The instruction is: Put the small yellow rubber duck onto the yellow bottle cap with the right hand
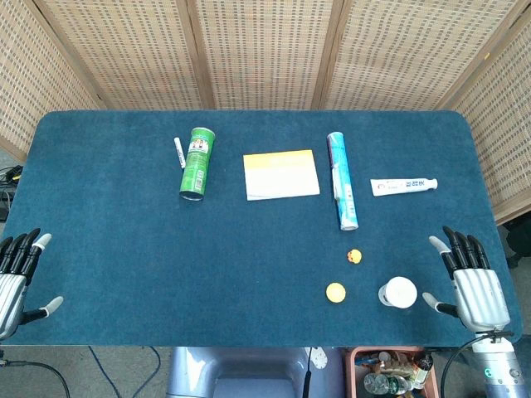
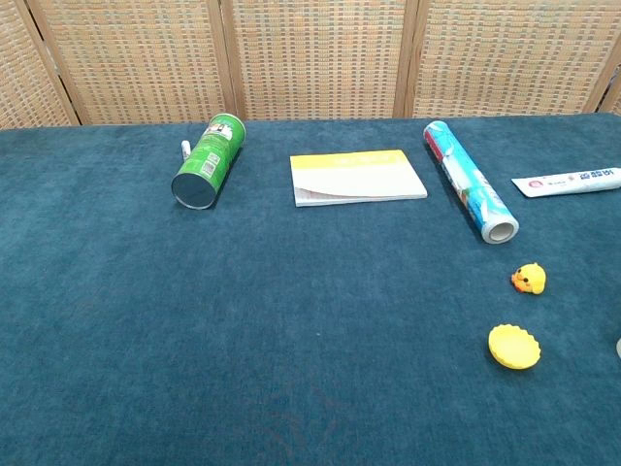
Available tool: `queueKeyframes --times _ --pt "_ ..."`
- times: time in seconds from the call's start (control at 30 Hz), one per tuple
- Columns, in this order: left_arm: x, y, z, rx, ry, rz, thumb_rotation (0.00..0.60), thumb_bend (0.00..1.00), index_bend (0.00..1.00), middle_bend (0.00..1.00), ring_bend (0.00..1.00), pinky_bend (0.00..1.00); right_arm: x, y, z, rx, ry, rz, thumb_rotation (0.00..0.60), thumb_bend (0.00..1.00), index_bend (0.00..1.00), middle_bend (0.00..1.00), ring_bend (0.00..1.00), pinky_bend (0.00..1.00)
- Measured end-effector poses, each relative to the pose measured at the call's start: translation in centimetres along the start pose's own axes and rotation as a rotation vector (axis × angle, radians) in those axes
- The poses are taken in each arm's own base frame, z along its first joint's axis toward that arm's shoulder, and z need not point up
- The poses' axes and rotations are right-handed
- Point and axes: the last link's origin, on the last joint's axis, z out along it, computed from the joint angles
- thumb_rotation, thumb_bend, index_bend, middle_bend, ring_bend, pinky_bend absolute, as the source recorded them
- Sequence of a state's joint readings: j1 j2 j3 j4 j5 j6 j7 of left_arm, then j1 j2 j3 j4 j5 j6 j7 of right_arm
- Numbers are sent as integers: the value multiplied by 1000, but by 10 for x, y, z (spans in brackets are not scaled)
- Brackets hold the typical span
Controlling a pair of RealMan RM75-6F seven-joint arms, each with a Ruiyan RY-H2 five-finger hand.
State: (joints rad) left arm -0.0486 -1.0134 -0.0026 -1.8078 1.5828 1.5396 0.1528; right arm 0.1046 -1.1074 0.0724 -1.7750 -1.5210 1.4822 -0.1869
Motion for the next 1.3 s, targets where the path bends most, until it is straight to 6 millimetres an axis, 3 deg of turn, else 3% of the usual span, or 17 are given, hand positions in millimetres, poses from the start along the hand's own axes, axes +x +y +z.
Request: queueKeyframes --times 0.33,0.63,0.8,0.97,1.13,1.3 --pt "1 0 3 5 5 -6 600 0 0 0 0 0 1 -8 15 60 -4 19 600 0 0 0 0 0" --pt "-2 1 11 22 -2 8 600 0 0 0 0 0 -2 -47 72 249 -115 21 600 0 48 0 0 0" --pt "-6 0 15 44 -5 24 600 0 0 0 0 0 -17 -83 107 378 -215 -17 600 7 237 0 0 0" --pt "-8 -1 20 58 -19 25 600 0 0 0 0 0 -47 -108 133 451 -256 -89 600 99 297 0 0 0" --pt "-8 -3 22 64 -22 23 600 0 0 0 0 0 -72 -114 146 461 -270 -158 600 164 336 0 0 0" --pt "-8 -3 22 62 -25 22 600 0 0 0 0 0 -91 -105 151 468 -274 -281 600 167 346 0 0 0"
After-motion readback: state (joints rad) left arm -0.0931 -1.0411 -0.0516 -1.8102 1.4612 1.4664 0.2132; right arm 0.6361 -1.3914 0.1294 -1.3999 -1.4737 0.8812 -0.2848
